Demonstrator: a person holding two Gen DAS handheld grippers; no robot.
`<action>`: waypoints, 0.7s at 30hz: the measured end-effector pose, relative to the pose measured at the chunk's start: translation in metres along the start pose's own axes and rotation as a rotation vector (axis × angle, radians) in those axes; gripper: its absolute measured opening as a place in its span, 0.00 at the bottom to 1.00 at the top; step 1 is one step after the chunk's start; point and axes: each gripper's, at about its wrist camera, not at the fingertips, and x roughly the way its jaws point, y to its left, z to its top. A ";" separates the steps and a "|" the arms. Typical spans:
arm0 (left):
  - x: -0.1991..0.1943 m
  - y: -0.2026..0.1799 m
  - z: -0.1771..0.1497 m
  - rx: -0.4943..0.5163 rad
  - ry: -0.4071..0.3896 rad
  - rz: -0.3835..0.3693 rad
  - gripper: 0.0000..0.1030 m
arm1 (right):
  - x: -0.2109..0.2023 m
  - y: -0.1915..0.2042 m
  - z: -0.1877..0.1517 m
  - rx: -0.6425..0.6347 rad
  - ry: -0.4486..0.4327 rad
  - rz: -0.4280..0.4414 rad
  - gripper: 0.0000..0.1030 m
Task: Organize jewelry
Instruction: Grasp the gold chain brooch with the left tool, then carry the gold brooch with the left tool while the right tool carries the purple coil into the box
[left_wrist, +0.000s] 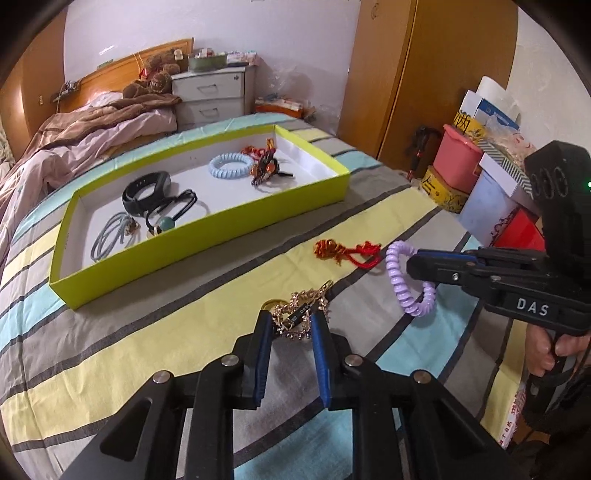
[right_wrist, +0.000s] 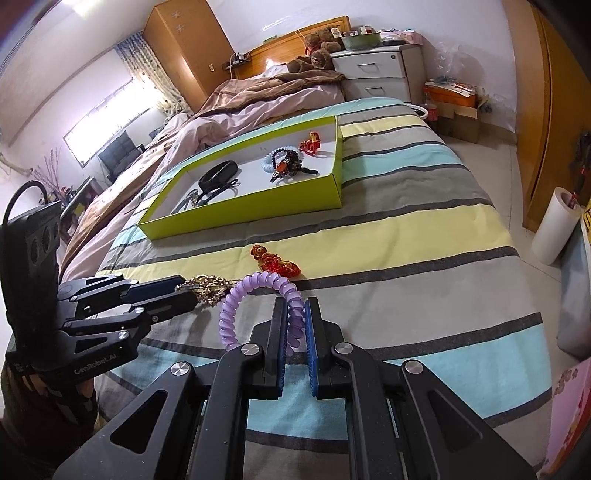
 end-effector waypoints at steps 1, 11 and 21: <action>0.000 0.000 0.000 -0.003 0.003 -0.002 0.21 | 0.000 0.000 0.000 0.000 -0.001 0.001 0.09; -0.016 0.006 -0.003 -0.051 -0.056 -0.014 0.21 | -0.007 0.001 0.000 0.005 -0.021 -0.001 0.09; -0.032 0.012 0.000 -0.068 -0.091 0.011 0.21 | -0.014 0.008 0.005 -0.013 -0.041 -0.002 0.09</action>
